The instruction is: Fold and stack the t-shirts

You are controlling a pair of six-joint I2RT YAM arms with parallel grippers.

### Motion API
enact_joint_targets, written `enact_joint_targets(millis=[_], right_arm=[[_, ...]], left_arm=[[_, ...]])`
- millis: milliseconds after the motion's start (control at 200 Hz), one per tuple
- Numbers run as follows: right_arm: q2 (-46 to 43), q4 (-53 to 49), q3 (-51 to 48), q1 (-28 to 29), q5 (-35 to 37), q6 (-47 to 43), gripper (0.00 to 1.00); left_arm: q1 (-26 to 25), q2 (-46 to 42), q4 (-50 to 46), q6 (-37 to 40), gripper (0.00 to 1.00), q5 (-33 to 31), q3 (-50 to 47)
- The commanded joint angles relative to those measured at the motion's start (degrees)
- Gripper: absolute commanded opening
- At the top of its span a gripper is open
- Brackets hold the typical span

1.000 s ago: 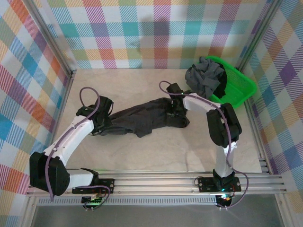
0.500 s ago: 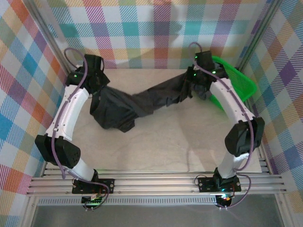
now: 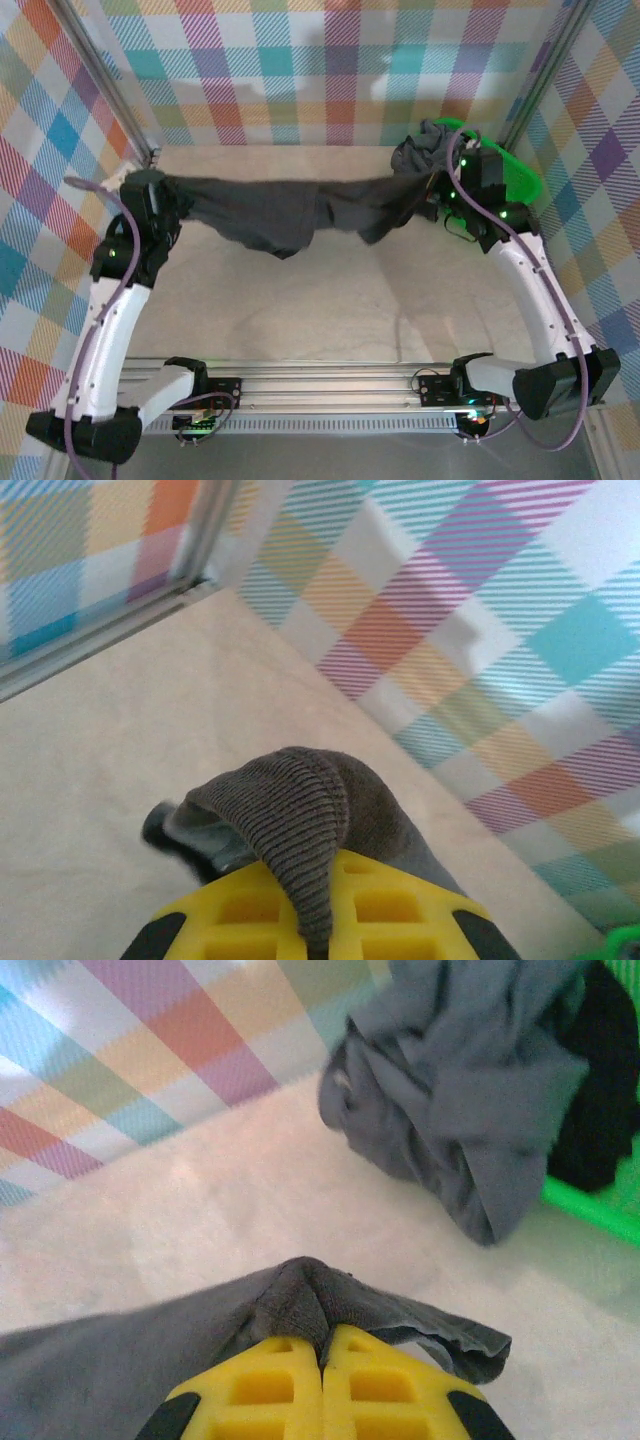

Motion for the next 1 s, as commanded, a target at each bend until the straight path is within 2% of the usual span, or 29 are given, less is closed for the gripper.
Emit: enact_joint_targets(millis=[0,75,145,180,235,300,375,450,605,675,770,850,995], right_arm=[[1.94,2.01,-5.37,-0.19,-0.53,2.31,0.00],[6.57,1.94,-5.80,-0.16,-2.07,2.14,0.00],[12.43,0.84,-3.84,-0.50,-3.82,1.70,0.00],[15.08,-0.12,-2.24,-0.73,-4.35,1.59,0.01],[18.26,-2.75,0.75,-1.27,-4.40,1.92,0.14],[20.79,-7.12,4.70,-1.65,-3.58,2.49,0.33],[20.19,-9.10,5.80,-1.66,-2.97,2.56,0.45],[17.08,-10.01,3.55,-1.57,-2.19,3.57,0.47],[9.19,-11.23,-5.71,-0.21,-3.64,5.85,0.48],[6.12,-11.44,-10.12,1.07,-5.18,6.73,0.47],[3.24,-10.98,-16.07,1.95,-8.06,8.05,0.47],[1.86,-11.27,-19.62,1.94,-9.64,8.88,0.48],[0.91,-12.92,-21.79,1.43,-9.62,9.43,0.51]], left_arm=[[2.33,3.41,1.25,-0.75,0.18,-0.93,-11.24],[4.46,9.24,-0.55,-1.36,0.28,2.59,-13.38],[6.56,17.07,-6.94,-3.06,0.54,5.71,-10.35],[6.86,20.20,-10.26,-3.91,0.61,7.65,-8.08],[6.55,21.53,-12.45,-4.84,0.64,9.97,-6.48],[5.26,18.05,-12.28,-6.76,0.64,11.45,-7.26],[2.71,13.76,-12.85,-9.73,0.64,14.23,-8.77],[-2.59,12.44,-15.34,-13.04,0.64,18.32,-9.73],[-20.07,18.50,-16.93,-16.73,0.63,24.63,-10.19],[-28.55,24.62,-17.32,-14.48,0.63,22.77,-5.85],[-37.62,35.67,-18.80,-6.89,0.63,18.86,3.63],[-42.47,45.09,-19.93,-2.37,0.64,17.89,10.75],[-46.70,56.56,-20.35,-1.00,0.65,18.73,17.33]])
